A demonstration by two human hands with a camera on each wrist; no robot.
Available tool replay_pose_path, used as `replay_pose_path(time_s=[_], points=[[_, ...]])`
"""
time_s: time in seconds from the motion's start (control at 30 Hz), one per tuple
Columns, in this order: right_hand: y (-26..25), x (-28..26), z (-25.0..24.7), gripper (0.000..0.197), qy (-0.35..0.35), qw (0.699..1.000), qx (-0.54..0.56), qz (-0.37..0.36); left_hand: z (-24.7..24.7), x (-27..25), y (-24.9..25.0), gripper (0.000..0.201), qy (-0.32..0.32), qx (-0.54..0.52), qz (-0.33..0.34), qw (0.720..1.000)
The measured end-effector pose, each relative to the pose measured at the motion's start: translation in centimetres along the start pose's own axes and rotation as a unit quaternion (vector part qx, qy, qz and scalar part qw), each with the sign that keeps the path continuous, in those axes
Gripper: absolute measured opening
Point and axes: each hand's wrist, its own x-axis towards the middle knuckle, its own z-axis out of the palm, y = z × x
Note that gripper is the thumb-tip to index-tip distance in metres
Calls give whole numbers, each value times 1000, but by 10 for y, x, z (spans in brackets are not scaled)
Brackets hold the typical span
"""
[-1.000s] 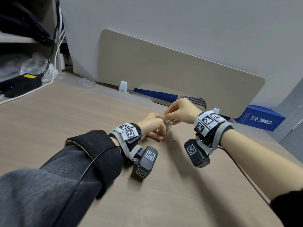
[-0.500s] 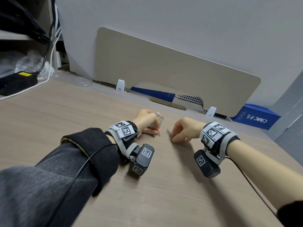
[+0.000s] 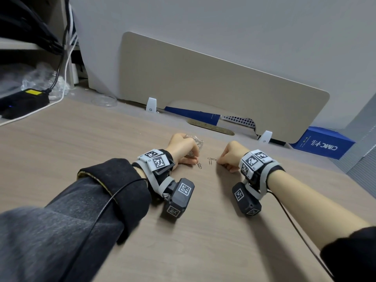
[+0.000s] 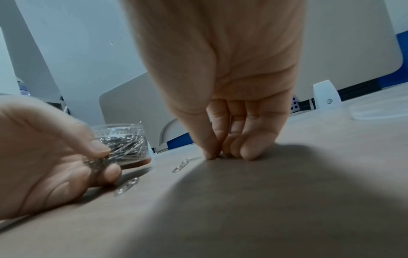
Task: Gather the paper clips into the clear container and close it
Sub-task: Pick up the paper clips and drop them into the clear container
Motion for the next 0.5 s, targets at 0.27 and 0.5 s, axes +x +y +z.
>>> replay_pose_path(time_s=[0.27, 0.5], points=[[-14, 0, 4, 36, -12, 999, -24, -43, 0, 1, 0, 48, 11, -1, 0, 1000], [-13, -7, 6, 14, -52, 992, -37, -106, 0, -1, 0, 39, 12, 6, -1, 1000]])
